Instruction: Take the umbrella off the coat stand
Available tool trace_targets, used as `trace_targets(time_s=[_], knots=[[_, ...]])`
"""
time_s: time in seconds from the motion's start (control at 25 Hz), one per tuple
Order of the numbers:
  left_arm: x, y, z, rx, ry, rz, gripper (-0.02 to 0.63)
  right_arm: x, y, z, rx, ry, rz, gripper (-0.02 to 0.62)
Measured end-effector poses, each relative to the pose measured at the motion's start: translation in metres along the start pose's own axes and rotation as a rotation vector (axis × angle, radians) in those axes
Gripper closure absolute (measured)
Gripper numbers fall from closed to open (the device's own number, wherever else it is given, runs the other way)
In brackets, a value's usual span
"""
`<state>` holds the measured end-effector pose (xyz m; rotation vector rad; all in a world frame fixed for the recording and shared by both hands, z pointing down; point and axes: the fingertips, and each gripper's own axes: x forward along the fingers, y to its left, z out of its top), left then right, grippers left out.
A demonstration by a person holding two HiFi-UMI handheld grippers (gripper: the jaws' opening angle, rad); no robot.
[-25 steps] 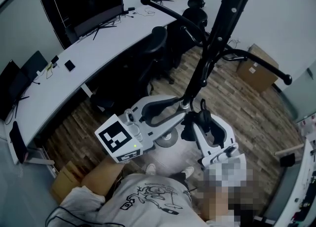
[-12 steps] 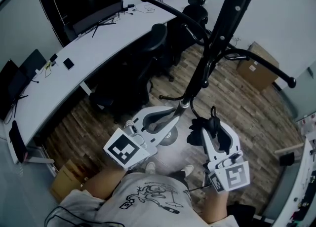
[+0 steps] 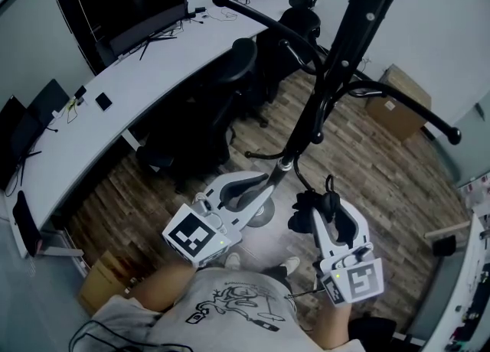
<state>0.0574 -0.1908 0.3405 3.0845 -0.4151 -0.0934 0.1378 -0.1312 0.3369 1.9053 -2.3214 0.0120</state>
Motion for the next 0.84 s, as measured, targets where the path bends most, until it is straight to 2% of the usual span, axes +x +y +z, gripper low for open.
trace_targets(time_s=[0.08, 0.28, 0.44, 0.64, 0.84], knots=[[0.0013, 0.0006, 0.0013, 0.01, -0.011, -0.012, 0.535, 0.0011, 0.0007, 0.0004, 0.003, -0.001, 0.001, 0.443], [0.0014, 0.0034, -0.0044, -0.027, 0.02, -0.012, 0.535, 0.0037, 0.0029, 0.0024, 0.004, -0.005, 0.002, 0.444], [0.0049, 0.004, 0.0022, 0.027, -0.035, -0.042, 0.535, 0.0046, 0.0018, 0.0028, 0.004, -0.005, -0.003, 0.445], [0.0054, 0.006, -0.0022, 0.0, -0.011, -0.034, 0.535, 0.0058, 0.0013, 0.0033, 0.003, -0.008, -0.004, 0.444], [0.0071, 0.0044, 0.0041, 0.039, -0.048, -0.051, 0.535, 0.0049, -0.0003, 0.0039, 0.004, -0.011, -0.005, 0.445]])
